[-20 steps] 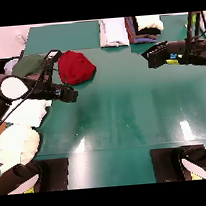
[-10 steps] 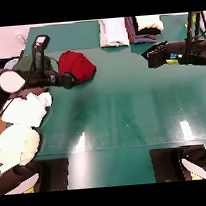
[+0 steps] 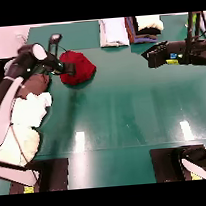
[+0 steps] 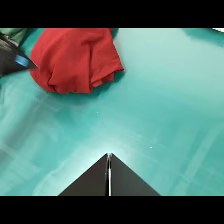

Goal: Fold the shirts.

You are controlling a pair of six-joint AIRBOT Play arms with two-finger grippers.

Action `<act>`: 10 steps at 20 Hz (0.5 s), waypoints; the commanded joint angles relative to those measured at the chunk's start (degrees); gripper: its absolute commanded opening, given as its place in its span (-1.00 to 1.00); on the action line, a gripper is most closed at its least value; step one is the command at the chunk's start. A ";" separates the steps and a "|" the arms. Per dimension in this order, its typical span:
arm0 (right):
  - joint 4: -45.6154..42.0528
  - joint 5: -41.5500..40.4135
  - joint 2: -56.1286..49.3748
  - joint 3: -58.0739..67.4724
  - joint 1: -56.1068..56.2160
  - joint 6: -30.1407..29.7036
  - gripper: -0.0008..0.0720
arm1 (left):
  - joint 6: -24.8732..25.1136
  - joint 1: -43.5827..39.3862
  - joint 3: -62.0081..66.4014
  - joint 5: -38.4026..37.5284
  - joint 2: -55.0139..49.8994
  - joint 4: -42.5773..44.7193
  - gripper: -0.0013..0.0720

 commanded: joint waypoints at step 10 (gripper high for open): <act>0.02 -0.22 0.00 1.11 0.02 -0.02 -0.92 | 0.42 0.17 7.02 -1.77 -10.34 2.51 -0.90</act>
